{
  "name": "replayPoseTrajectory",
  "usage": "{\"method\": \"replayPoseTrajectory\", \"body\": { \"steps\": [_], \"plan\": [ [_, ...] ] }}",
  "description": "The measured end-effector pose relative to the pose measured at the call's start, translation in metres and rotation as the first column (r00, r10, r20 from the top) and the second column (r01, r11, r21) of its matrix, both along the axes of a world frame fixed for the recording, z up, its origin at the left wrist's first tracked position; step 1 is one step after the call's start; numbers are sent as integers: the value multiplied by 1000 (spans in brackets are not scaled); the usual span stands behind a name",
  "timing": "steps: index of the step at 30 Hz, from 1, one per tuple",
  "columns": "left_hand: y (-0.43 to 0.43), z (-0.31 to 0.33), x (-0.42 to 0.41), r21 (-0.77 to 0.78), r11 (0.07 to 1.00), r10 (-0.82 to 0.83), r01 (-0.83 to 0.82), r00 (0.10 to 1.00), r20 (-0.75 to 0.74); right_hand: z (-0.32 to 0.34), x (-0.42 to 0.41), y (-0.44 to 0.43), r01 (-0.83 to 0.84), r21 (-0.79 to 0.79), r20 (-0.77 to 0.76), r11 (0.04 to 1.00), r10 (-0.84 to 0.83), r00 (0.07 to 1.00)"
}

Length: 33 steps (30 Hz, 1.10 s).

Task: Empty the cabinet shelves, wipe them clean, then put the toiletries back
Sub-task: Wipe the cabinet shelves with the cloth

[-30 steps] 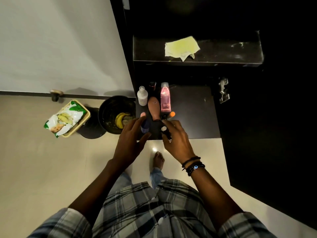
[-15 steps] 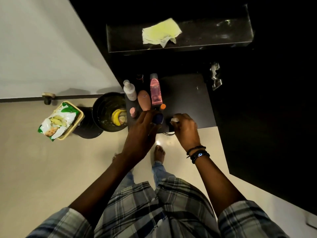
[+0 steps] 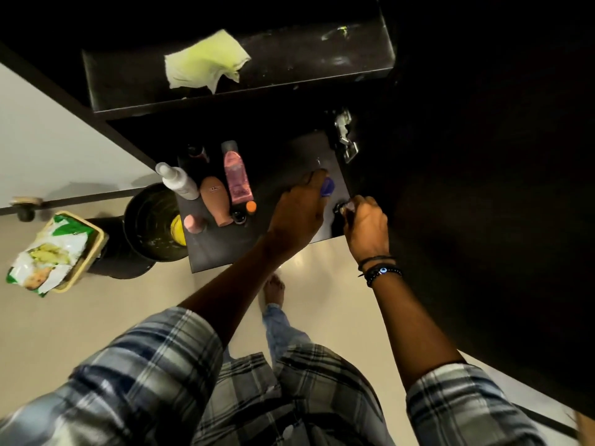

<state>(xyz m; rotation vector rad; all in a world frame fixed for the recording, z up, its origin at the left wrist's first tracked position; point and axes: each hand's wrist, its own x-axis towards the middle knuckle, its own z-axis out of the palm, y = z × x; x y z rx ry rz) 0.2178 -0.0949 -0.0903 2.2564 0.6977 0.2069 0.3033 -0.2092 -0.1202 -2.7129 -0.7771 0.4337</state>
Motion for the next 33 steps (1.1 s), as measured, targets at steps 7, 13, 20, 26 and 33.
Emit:
{"method": "replayPoseTrajectory", "body": {
  "steps": [7, 13, 20, 26, 33],
  "plan": [
    [-2, 0, 19, -15, 999, -37, 38, 998, 45, -2, 3, 1, -11, -16, -23, 1000, 11, 1000],
    [-5, -1, 24, -13, 993, -113, 114, 992, 55, -5, 2, -1, -11, -26, -26, 1000, 10, 1000],
    [-6, -5, 24, -11, 991, -130, 130, 991, 40, 0, 1, -3, 4, 36, -34, 999, -3, 999],
    [-7, -13, 14, 35, 984, -173, 172, 984, 32, 0, -3, -9, 64, 116, -44, 991, -59, 997],
    [-7, -16, -2, 21, 987, -161, 160, 987, 20, 7, -10, -13, 114, 140, -70, 984, -105, 992]
  ]
}}
